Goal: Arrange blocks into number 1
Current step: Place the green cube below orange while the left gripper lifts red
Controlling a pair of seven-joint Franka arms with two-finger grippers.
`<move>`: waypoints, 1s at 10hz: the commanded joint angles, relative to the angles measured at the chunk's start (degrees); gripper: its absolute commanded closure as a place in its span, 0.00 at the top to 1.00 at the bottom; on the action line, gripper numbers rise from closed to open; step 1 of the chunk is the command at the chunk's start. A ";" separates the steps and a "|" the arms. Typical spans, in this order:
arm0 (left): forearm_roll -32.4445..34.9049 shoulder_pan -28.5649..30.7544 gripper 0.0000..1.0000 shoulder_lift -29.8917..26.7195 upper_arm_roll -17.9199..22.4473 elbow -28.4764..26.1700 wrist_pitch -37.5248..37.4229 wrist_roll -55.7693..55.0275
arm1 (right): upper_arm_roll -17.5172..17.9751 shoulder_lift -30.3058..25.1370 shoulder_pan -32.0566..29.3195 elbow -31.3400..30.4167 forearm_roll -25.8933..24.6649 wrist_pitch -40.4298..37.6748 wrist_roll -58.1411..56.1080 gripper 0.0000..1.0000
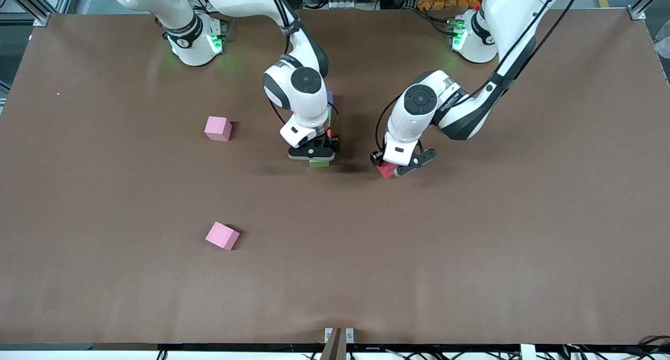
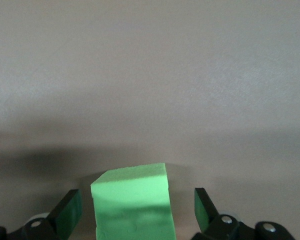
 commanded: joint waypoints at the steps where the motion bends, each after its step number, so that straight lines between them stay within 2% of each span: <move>1: 0.97 -0.12 0.00 0.62 -0.04 2.29 -0.56 0.74 | 0.01 -3.12 -1.07 -2.24 -1.31 0.16 1.57 1.00; 3: 2.55 -0.65 0.00 2.28 -0.04 6.23 -0.56 4.14 | 0.53 -10.58 -7.63 -6.54 -1.49 0.08 0.87 1.00; 4: 2.56 -1.61 0.00 3.77 -0.04 8.60 -0.56 7.39 | 2.54 -12.96 -12.02 -7.43 -1.49 -0.27 0.43 1.00; 5: 2.56 -2.92 0.00 5.88 0.13 11.67 -1.25 9.60 | 6.21 -15.15 -18.67 -8.22 -1.49 -0.63 -0.71 1.00; 8: 2.47 -7.49 0.00 13.69 0.49 26.50 -13.43 17.85 | 13.70 -17.90 -36.96 -9.46 -1.49 -2.11 -6.15 1.00; 10: 2.03 -11.35 0.00 17.40 1.79 33.21 -17.95 18.76 | 15.39 -19.04 -45.34 -9.29 -1.49 -3.00 -8.87 1.00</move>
